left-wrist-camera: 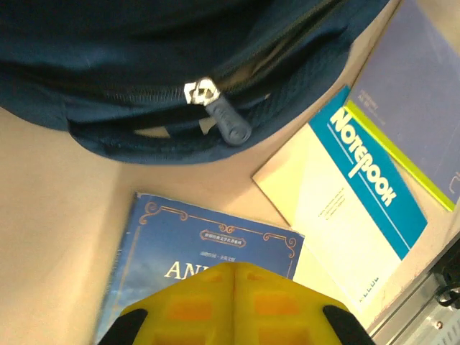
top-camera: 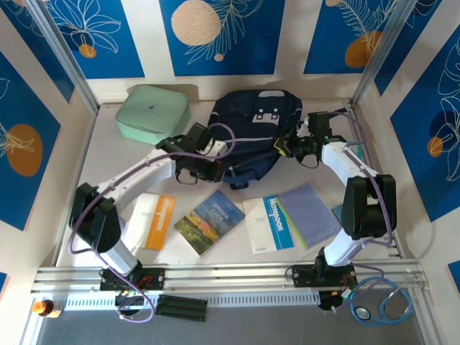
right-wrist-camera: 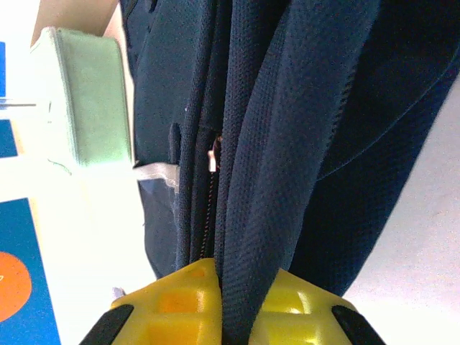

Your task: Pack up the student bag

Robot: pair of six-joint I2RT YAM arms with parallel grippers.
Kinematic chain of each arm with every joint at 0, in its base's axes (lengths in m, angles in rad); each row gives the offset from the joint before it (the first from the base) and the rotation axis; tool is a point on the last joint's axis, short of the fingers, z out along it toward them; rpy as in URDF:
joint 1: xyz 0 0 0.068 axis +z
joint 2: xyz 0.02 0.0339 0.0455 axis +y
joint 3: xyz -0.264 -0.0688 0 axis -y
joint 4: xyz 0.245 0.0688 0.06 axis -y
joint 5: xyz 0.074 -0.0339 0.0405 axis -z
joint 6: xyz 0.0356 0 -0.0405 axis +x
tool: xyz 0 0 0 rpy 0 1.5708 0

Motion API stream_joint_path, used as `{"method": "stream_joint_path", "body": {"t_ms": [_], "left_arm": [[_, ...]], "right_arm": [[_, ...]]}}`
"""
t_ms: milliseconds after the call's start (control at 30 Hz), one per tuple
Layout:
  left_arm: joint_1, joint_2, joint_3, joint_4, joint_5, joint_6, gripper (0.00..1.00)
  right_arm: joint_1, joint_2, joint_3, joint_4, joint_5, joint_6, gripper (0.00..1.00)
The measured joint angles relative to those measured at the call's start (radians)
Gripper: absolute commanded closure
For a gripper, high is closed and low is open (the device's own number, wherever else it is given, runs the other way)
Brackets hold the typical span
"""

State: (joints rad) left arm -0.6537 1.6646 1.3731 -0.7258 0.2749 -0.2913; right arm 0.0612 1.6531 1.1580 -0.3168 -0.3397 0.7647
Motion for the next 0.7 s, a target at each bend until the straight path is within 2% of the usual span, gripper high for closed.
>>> {"method": "stream_joint_path", "body": {"t_ms": [33, 167, 267, 333, 467, 700], "left_arm": [[-0.006, 0.023, -0.002, 0.010, 0.001, -0.008, 1.00], [-0.010, 0.084, -0.031, 0.087, -0.005, -0.056, 0.78], [-0.011, 0.095, -0.053, 0.160, -0.004, -0.103, 0.72], [-0.018, 0.095, -0.055, 0.205, -0.006, -0.143, 0.62], [-0.043, 0.098, -0.053, 0.268, -0.049, -0.222, 0.59], [-0.078, 0.155, -0.023, 0.264, -0.148, -0.288, 0.56]], "right_arm": [[-0.009, 0.008, 0.000, -0.003, 0.000, -0.011, 0.89], [-0.022, 0.038, -0.012, -0.010, -0.002, -0.037, 0.89], [-0.022, 0.040, -0.029, -0.007, -0.003, -0.036, 0.89], [-0.021, 0.040, -0.029, -0.006, -0.005, -0.036, 0.89], [-0.019, 0.040, -0.029, -0.003, -0.005, -0.036, 0.89], [-0.018, 0.040, -0.029, -0.002, -0.005, -0.036, 0.89]]}}
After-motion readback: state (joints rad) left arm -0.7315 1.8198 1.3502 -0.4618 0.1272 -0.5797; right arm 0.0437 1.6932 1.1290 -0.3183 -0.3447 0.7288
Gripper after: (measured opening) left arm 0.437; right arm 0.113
